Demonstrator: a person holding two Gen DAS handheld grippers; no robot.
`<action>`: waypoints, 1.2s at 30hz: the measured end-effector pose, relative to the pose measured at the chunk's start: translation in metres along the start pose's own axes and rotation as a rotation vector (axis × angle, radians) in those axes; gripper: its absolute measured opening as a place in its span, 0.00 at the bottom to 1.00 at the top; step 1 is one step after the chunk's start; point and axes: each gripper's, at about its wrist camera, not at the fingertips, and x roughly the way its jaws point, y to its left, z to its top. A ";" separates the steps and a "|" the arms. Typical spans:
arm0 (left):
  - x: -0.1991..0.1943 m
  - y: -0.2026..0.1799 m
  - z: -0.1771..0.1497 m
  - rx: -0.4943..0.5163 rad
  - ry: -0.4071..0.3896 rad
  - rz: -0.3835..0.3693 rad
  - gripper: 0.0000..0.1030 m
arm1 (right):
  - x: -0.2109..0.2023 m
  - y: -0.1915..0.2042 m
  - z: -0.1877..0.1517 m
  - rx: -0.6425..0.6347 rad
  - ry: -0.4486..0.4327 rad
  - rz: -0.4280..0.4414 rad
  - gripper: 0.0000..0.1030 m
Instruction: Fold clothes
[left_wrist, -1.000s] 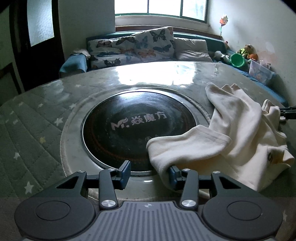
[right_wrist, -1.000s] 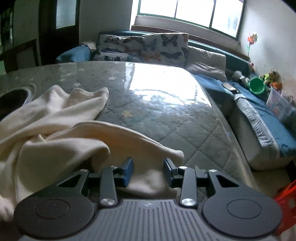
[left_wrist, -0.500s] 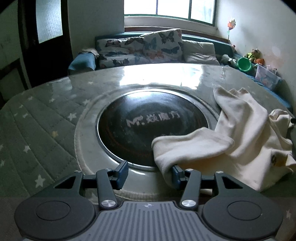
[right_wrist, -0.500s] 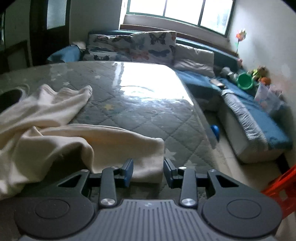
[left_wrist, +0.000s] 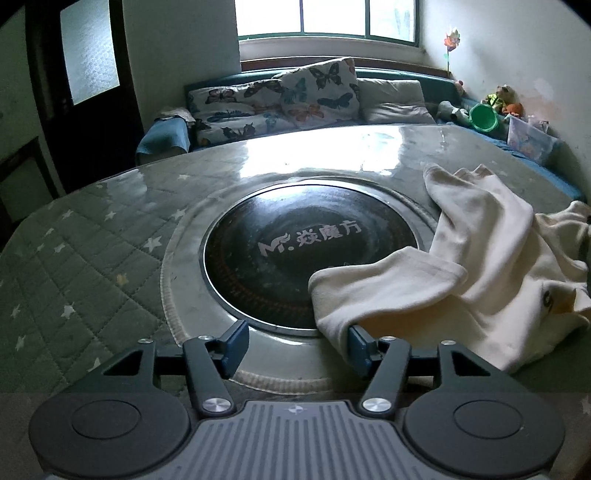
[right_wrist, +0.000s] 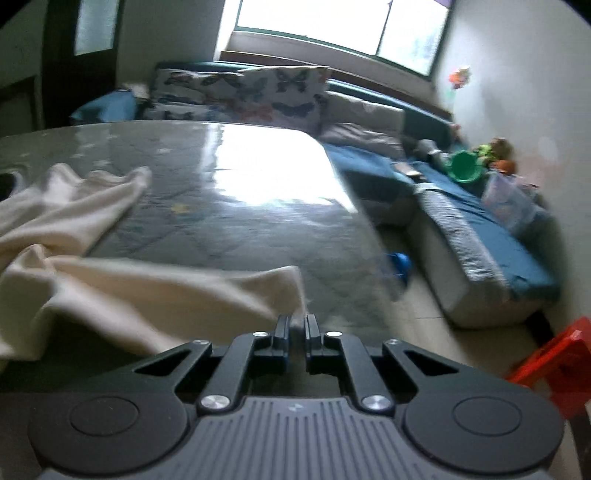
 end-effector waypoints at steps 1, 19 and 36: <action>0.000 -0.001 -0.001 0.005 -0.003 -0.005 0.59 | -0.002 -0.005 0.000 0.005 -0.002 -0.023 0.06; -0.001 -0.067 -0.002 0.247 -0.096 -0.187 0.59 | -0.037 0.032 0.007 -0.040 -0.048 0.179 0.29; 0.037 -0.097 0.008 0.202 -0.087 -0.225 0.10 | -0.095 0.157 -0.002 -0.311 -0.069 0.606 0.35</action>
